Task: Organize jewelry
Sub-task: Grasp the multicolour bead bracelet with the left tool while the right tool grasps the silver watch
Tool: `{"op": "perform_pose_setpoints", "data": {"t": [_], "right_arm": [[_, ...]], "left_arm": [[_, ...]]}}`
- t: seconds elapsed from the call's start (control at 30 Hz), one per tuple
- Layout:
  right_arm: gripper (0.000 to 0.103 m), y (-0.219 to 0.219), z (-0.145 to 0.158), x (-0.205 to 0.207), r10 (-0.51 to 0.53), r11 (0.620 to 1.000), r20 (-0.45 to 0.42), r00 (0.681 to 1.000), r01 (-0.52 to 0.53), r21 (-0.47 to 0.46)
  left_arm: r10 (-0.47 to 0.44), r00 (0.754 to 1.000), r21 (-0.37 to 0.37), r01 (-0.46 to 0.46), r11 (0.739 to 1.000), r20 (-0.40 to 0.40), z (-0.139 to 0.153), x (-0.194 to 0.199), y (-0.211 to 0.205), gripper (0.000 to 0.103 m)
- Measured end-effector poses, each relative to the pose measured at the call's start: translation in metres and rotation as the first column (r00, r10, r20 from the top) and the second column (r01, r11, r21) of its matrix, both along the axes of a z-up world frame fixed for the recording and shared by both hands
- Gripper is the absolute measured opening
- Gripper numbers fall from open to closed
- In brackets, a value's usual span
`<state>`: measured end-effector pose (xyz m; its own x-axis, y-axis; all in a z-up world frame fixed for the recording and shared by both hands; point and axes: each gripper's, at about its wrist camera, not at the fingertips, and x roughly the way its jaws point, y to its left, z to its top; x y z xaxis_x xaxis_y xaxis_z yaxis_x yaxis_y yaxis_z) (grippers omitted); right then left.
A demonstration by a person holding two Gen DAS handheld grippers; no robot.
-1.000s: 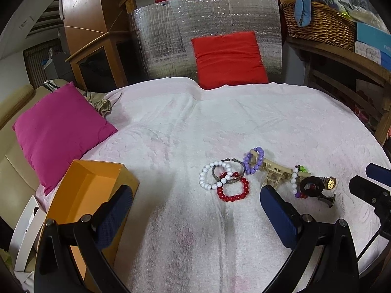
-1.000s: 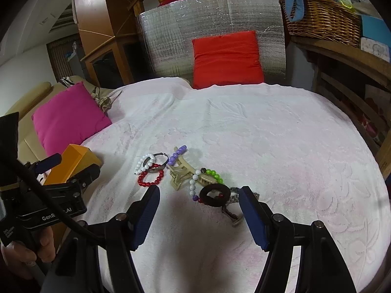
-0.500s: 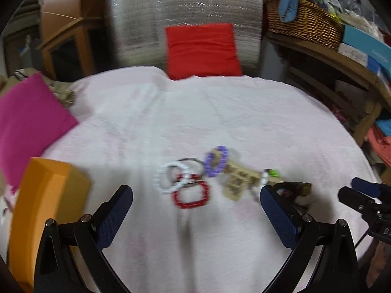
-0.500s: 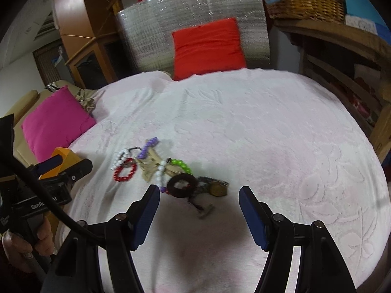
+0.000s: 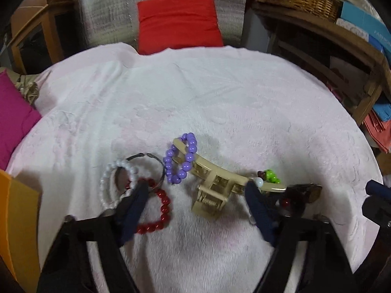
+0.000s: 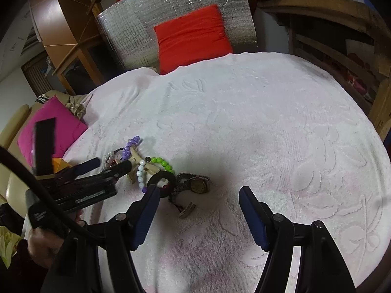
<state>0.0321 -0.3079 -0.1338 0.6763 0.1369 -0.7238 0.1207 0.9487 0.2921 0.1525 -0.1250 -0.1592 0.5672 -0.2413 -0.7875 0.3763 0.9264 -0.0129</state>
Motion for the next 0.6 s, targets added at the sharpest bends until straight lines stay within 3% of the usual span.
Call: {"op": "perform_pose_setpoints", "data": {"t": [0.13, 0.2, 0.27, 0.6], "right_arm": [[0.071, -0.002, -0.005, 0.005, -0.006, 1.000, -0.017, 1.000, 0.006, 0.004], [0.071, -0.002, -0.009, 0.009, -0.011, 1.000, -0.025, 1.000, 0.011, 0.001], [0.071, -0.003, -0.012, 0.013, -0.014, 1.000, -0.036, 0.999, 0.014, -0.003], [0.071, -0.016, -0.043, 0.026, 0.038, 0.996, -0.133, 0.990, -0.027, 0.088]], "left_arm": [[-0.034, 0.999, -0.010, 0.034, 0.999, -0.005, -0.004, 0.005, -0.005, 0.060], [-0.075, 0.997, -0.025, 0.075, 0.997, -0.004, -0.004, 0.004, -0.007, 0.043], [-0.104, 0.995, -0.043, 0.103, 0.994, -0.012, -0.003, 0.001, -0.008, 0.034], [-0.121, 0.992, -0.101, 0.118, 0.988, -0.028, -0.002, 0.001, 0.002, 0.032]]}}
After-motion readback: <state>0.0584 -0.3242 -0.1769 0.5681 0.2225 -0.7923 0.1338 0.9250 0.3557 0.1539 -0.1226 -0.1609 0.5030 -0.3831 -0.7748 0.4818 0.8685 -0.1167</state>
